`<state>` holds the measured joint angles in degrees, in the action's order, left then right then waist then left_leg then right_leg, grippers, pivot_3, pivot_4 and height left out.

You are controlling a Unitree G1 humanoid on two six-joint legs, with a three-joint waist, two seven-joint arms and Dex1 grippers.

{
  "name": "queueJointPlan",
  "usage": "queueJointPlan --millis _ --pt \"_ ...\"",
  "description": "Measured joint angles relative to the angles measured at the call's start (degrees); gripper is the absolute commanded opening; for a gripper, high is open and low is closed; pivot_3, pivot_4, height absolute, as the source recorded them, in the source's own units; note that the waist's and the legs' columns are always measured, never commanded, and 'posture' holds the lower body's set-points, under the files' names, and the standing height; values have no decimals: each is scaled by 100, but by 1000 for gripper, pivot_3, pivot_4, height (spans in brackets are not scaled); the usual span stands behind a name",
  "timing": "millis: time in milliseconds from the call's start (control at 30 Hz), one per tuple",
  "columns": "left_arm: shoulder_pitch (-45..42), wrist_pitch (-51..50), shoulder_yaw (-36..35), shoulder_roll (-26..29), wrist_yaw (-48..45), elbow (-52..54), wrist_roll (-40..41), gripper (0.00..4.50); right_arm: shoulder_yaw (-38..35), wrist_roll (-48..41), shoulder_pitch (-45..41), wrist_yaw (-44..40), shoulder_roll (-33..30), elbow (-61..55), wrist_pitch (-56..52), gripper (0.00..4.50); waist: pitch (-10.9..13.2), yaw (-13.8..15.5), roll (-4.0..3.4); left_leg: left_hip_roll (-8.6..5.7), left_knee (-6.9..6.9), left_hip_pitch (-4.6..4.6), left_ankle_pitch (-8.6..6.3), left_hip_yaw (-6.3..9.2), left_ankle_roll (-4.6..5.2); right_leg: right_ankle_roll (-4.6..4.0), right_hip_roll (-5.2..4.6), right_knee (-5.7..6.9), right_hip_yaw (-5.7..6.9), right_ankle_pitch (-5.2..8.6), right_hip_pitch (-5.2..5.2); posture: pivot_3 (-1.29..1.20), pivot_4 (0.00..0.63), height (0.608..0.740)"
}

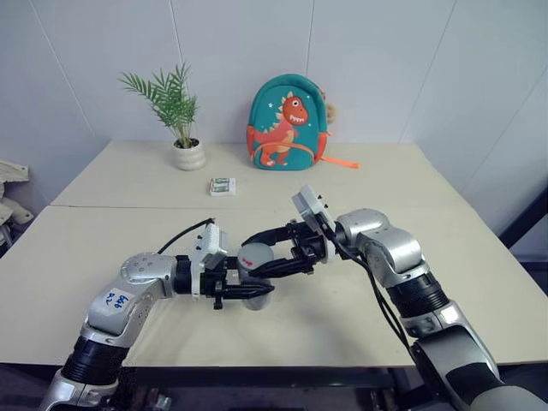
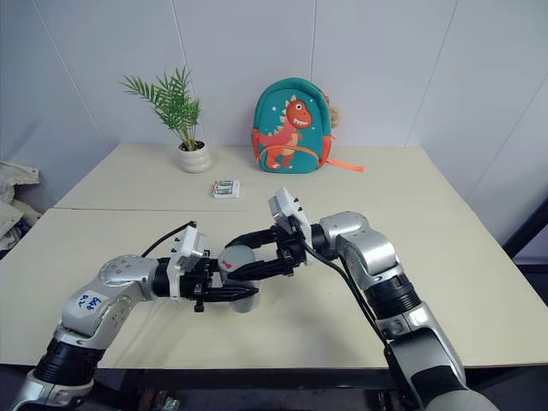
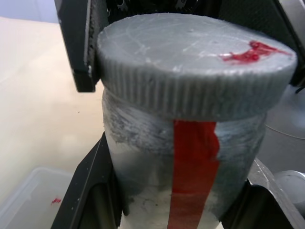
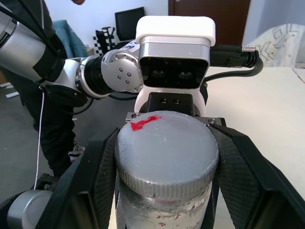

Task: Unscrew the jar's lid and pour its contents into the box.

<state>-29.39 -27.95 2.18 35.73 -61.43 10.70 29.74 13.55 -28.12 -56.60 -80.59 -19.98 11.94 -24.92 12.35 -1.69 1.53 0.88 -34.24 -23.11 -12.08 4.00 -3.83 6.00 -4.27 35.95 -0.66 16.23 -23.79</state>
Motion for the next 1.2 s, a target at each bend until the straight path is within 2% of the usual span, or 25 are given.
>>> queueJointPlan --millis 233,433,800,1033,1200 --pt "45 -5 -1 24 93 57 56 1990 0 2 -1 -25 1 14 45 2553 0 -3 0 0 0 0 0 0 0 0 0 0 0 0 0 0 150 740" --pt "91 -7 -147 109 152 -54 45 1990 -273 -99 0 9 -242 19 -242 4483 0 11 0 -1 -1 -2 0 0 0 0 0 -1 0 0 0 0 150 740" --pt "91 42 -214 96 206 -112 29 1990 -646 -183 70 419 -322 -308 -439 4483 0 4 -1 0 0 -1 0 0 0 0 0 -1 0 0 -1 0 150 740" --pt "90 132 -223 20 310 -288 -19 1990 -484 -180 200 1293 -142 -1329 -1032 4483 0 5 -1 0 1 -1 0 0 0 0 0 0 0 0 -1 0 150 740" --pt "87 149 -221 -60 310 -291 -52 1990 -257 51 181 1922 81 -1407 -1244 4483 0 6 -1 -1 -2 -1 0 0 0 -1 -1 0 -1 0 -1 0 150 740"
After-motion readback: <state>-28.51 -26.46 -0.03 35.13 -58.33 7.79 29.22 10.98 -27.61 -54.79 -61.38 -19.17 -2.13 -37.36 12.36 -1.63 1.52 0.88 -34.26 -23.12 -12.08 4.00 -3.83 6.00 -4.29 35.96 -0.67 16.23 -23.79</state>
